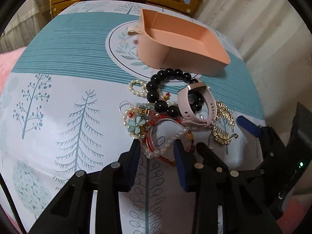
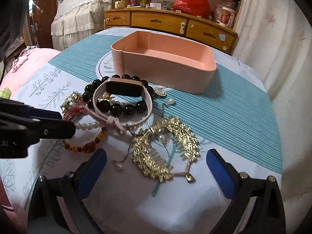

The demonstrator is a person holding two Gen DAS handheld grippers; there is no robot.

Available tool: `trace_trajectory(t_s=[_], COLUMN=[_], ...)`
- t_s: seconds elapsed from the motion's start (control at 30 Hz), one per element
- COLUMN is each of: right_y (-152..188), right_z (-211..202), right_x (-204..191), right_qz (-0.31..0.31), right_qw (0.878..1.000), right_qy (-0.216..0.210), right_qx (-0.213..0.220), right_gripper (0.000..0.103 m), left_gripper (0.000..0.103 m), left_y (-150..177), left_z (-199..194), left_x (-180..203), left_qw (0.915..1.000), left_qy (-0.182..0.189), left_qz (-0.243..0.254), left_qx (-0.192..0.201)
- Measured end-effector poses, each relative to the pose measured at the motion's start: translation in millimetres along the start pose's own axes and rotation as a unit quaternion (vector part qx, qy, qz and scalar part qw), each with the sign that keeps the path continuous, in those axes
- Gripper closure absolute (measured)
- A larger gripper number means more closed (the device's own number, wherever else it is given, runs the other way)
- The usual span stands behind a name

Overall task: Organize jewelry
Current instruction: 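Grasp the gold leaf necklace with the right gripper while the left gripper grasps a pearl strand, then carry both necklaces over the pink tray and open both grippers to drop them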

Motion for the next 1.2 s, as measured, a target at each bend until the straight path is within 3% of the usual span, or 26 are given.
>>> trace_trajectory(t_s=[0.03, 0.07, 0.1, 0.17, 0.27, 0.47, 0.8, 1.2], right_y=[-0.3, -0.7, -1.1, -1.8, -1.8, 0.5, 8.5, -20.9], right_z=[1.6, 3.9, 5.6, 2.9, -2.4, -5.1, -29.6, -65.7], right_x=[0.5, 1.6, 2.7, 3.1, 4.1, 5.2, 20.9, 45.1], right_qz=[0.005, 0.014, 0.022, 0.026, 0.034, 0.047, 0.137, 0.152], right_qw=[1.0, 1.0, 1.0, 1.0, 0.999, 0.999, 0.989, 0.987], right_qy=[-0.006, -0.013, -0.018, -0.015, -0.013, -0.01, -0.041, -0.046], right_qx=[-0.003, -0.007, -0.012, -0.006, -0.005, -0.023, -0.045, -0.019], right_gripper=[0.001, 0.001, 0.001, 0.01, 0.027, 0.028, 0.028, 0.028], left_gripper=[0.077, 0.091, 0.092, 0.097, 0.098, 0.098, 0.098, 0.098], left_y=[1.3, 1.4, 1.7, 2.5, 5.1, 8.6, -9.9, -55.4], left_z=[-1.9, -1.6, -1.4, -2.8, -6.7, -25.8, -78.4, -140.9], left_x=[-2.1, -3.0, -4.0, -4.7, -6.5, 6.9, 30.5, 76.7], left_qw=[1.0, 1.0, 1.0, 1.0, 0.9999, 0.9998, 0.9987, 0.9933], left_qy=[0.001, -0.003, -0.006, -0.002, 0.006, 0.018, 0.006, 0.02], left_qz=[-0.001, 0.0, 0.002, -0.002, -0.009, 0.008, 0.051, 0.113], left_qx=[0.002, 0.003, 0.002, 0.003, 0.001, 0.009, 0.002, 0.016])
Point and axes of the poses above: each gripper's, at about its wrist camera, not at the fingertips, and z roughly the way its jaws point, x to its right, y to its underside, the point moved 6 cm from there along z, roughly the way its jaws point, and after that the axes turned 9 degrees about y, right-handed, at the moved point
